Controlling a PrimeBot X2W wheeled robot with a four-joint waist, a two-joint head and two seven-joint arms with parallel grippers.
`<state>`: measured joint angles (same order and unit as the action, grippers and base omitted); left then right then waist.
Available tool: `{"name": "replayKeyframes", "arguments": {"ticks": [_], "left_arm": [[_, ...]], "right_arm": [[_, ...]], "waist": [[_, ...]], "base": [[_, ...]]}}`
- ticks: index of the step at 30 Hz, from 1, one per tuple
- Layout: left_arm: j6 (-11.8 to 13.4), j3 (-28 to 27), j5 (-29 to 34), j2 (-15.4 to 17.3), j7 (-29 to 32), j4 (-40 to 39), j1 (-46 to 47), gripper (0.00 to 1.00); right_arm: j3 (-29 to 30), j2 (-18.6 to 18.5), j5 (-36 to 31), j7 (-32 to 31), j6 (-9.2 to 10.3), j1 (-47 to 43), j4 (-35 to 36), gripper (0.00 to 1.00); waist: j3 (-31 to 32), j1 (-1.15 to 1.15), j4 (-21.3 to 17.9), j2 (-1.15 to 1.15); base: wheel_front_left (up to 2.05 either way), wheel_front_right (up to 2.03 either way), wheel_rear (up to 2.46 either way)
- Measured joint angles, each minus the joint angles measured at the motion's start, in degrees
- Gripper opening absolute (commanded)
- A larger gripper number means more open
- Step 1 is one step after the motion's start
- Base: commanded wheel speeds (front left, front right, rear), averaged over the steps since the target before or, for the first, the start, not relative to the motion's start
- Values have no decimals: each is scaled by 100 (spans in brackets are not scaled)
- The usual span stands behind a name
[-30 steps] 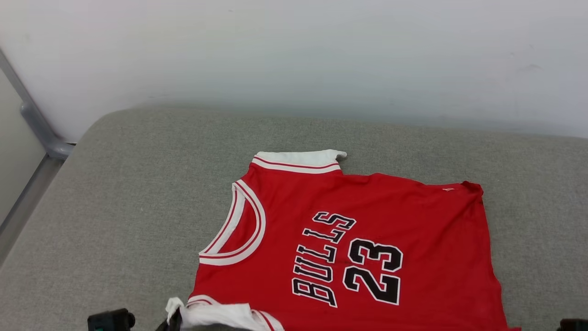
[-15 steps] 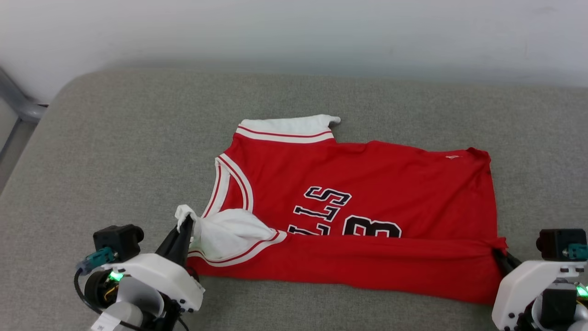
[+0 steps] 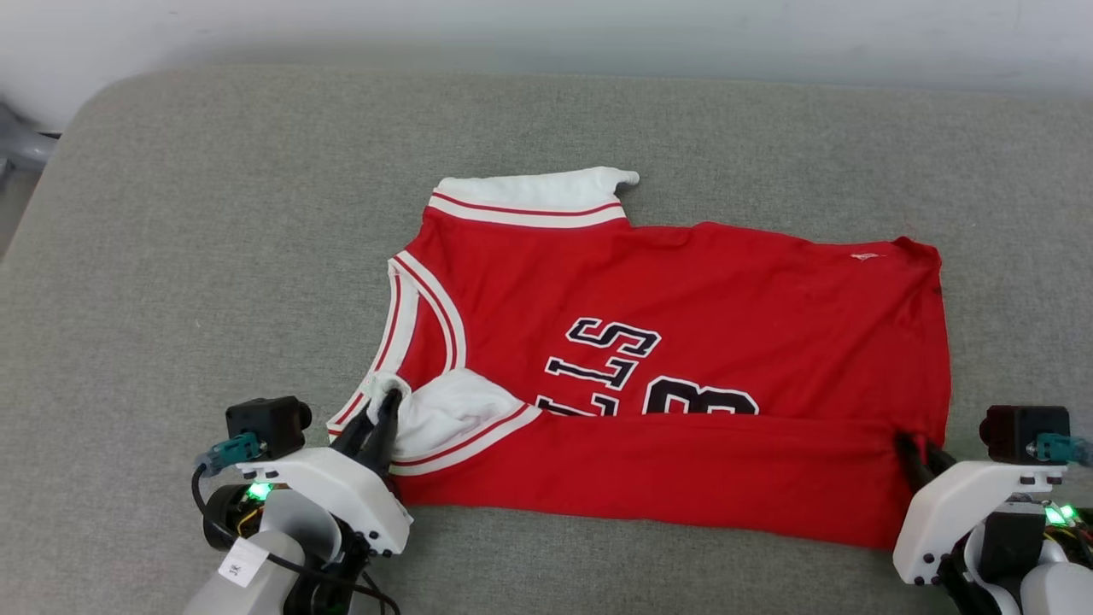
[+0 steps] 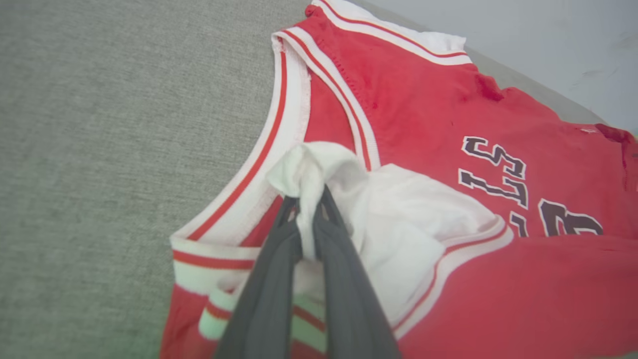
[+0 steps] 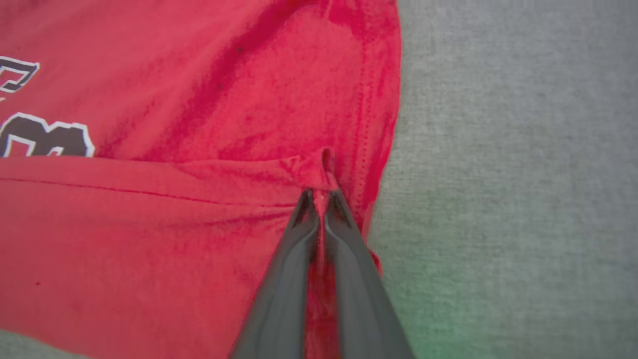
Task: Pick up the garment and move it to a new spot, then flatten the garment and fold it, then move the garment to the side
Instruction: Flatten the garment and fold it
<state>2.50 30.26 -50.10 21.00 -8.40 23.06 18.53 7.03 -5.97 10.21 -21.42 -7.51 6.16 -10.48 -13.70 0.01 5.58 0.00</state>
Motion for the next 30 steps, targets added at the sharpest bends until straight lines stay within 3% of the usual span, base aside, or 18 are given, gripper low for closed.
{"name": "replayKeyframes", "arguments": {"ticks": [7, 13, 16, 24, 30], "left_arm": [[26, -85, 49, 38, -236, 193, 55, 100], [59, -237, -110, 343, -33, 47, 31, 100], [89, -254, -194, 601, 350, -133, -10, 100], [109, -218, -989, 1338, 2247, -869, -327, 100], [325, -60, -1406, 1560, 3281, -1287, -541, 100]], "right_arm": [[-31, 80, 96, 1454, 0, -129, 226, 100], [133, 147, -118, 1990, 0, -447, 647, 100], [177, 203, -243, 1995, 1, -575, 909, 100], [207, 282, -279, 1814, 1, -833, 1407, 100], [169, 299, -156, 1704, 1, -871, 1534, 100]], "waist": [[290, -1, 57, 0], [689, -1, 68, 0], [850, -2, 38, 0], [918, -2, -147, 0], [756, -2, -270, 0]], "base": [[0, 0, 0], [0, 0, 0], [0, 0, 0], [0, 0, 0], [0, 0, 0]]}}
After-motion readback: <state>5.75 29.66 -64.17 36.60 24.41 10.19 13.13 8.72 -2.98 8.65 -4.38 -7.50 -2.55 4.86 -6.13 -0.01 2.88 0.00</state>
